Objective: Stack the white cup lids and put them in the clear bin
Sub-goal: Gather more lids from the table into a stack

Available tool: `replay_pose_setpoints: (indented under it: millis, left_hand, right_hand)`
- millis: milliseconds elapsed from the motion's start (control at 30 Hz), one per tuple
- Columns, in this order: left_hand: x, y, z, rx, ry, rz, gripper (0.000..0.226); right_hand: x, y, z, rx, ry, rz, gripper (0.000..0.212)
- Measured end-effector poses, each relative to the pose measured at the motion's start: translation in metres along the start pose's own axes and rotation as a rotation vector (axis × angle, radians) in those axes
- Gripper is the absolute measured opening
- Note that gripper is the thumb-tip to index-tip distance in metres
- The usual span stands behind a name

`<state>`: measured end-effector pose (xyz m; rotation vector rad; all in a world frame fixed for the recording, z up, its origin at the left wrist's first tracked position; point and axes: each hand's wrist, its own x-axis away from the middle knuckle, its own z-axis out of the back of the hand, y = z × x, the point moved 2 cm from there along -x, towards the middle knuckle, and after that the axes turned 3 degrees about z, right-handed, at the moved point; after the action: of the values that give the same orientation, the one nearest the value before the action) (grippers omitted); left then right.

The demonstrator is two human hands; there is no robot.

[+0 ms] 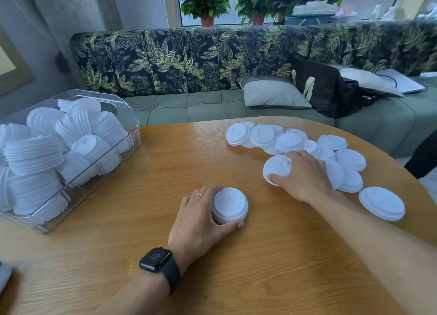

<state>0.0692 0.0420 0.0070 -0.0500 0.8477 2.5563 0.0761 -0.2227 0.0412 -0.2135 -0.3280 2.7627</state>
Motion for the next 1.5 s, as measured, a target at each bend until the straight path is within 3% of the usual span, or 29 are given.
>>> replay_pose_setpoints:
  millis: [567,900,1100,1333,1500]
  left_hand:
    - [-0.003,-0.004,-0.004,-0.043,0.045,-0.056,0.088]
    - [-0.004,-0.005,-0.005,-0.008,0.052,0.004,0.111]
    - [0.001,-0.012,-0.003,0.080,0.050,-0.024,0.105]
    - [0.005,-0.010,0.002,0.100,0.059,-0.036,0.081]
    - [0.007,-0.011,0.003,0.074,0.067,-0.039,0.073]
  right_hand:
    - [0.019,-0.016,0.005,-0.303,0.042,0.045,0.075]
    - [0.076,-0.061,-0.019,-0.573,-0.099,0.168,0.070]
    - [0.090,-0.078,-0.030,-0.536,-0.102,0.219,0.080]
    - [0.093,-0.080,-0.029,-0.509,-0.128,0.211,0.084]
    - [0.093,-0.075,-0.029,-0.517,-0.100,0.172,0.059]
